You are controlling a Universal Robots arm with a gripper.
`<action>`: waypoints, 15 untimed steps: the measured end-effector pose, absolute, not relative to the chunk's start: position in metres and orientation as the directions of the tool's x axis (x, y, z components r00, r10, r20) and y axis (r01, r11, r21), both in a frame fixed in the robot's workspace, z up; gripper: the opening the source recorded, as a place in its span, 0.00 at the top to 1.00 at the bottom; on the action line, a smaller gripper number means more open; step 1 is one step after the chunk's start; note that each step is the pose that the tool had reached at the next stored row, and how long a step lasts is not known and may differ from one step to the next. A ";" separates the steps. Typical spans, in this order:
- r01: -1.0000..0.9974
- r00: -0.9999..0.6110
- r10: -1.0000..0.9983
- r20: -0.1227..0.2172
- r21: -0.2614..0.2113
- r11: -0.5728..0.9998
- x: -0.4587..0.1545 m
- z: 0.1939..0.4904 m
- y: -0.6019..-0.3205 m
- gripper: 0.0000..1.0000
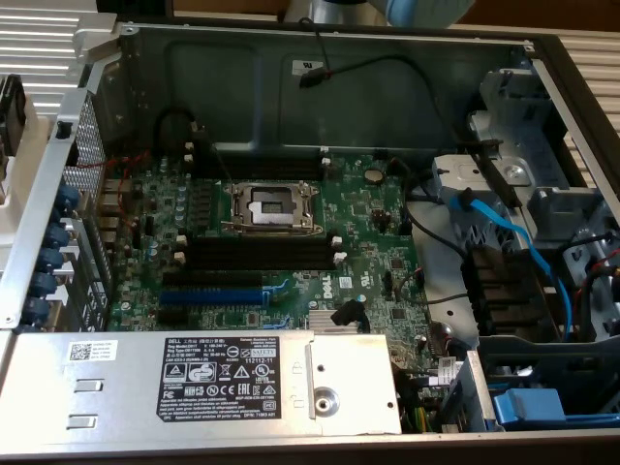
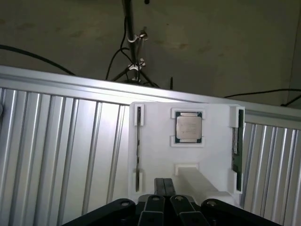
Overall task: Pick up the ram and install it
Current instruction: 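Pick up the ram and move it above insertion slot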
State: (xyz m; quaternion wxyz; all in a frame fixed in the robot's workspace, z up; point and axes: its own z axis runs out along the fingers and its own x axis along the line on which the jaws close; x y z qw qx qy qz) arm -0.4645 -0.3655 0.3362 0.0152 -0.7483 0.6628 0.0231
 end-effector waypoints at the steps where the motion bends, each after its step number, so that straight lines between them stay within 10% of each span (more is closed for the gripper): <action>1: -0.993 0.120 -0.991 -0.055 0.008 -0.121 -0.465 0.334 -0.365 0.90; 15: -0.993 0.120 -0.993 -0.023 0.012 -0.120 -0.482 0.314 -0.351 0.90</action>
